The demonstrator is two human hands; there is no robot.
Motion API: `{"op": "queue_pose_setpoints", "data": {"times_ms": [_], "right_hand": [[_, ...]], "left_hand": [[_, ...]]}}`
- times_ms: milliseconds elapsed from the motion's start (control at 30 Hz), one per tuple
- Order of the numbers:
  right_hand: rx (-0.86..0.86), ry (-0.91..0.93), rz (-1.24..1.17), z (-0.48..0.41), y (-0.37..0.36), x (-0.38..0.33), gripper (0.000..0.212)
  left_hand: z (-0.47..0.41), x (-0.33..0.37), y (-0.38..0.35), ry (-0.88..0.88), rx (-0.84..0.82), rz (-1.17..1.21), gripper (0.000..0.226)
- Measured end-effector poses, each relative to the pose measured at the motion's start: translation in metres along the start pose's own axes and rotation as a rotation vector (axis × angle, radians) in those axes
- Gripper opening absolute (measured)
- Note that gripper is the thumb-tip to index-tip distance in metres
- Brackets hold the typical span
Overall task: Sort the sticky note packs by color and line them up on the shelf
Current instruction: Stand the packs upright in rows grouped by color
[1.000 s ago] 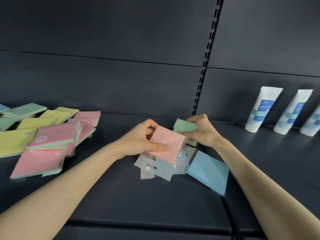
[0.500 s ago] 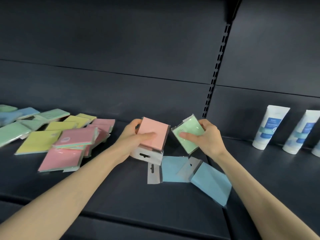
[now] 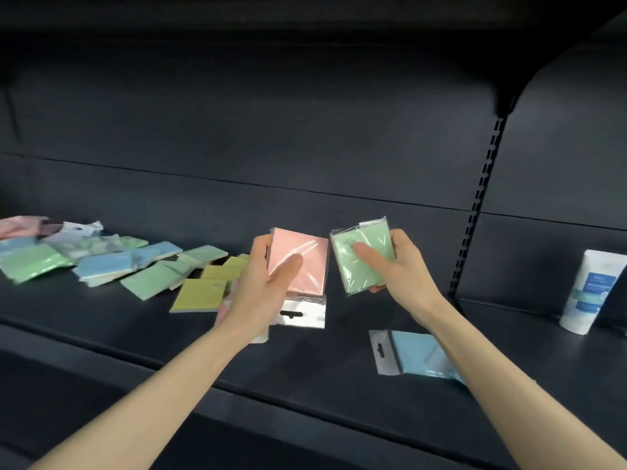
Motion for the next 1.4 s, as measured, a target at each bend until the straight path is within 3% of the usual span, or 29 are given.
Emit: {"op": "queue_pose_setpoints", "data": {"times_ms": [300,600,1000,1400], "right_hand": [[-0.116,0.005,-0.108,0.034,-0.157,-0.034,0.018],[-0.195,0.067,-0.017,0.056,-0.312,-0.075,0.021],[-0.226,0.166,0.018,-0.003,-0.438,-0.116,0.018],[-0.267,0.184,0.040,-0.093,-0.541,-0.126,0.020]], "left_hand": [[0.026,-0.006,0.167,-0.043,-0.017,-0.164,0.027],[0.030,-0.028,0.323,0.055,0.055,-0.192,0.030],[-0.022,-0.060,0.433,0.056,0.173,-0.195,0.019],[-0.106,-0.126,0.516,0.054,0.149,-0.335,0.019]]}}
Point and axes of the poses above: each hand's wrist, its own z-axis away from the middle knuckle, its own y-axis out of the back of the hand, x = y × z, the point moved 5 cm from there along -z, towards the middle knuckle, and after that the axes turned 8 degrees about -y, right-handed, at the moved point
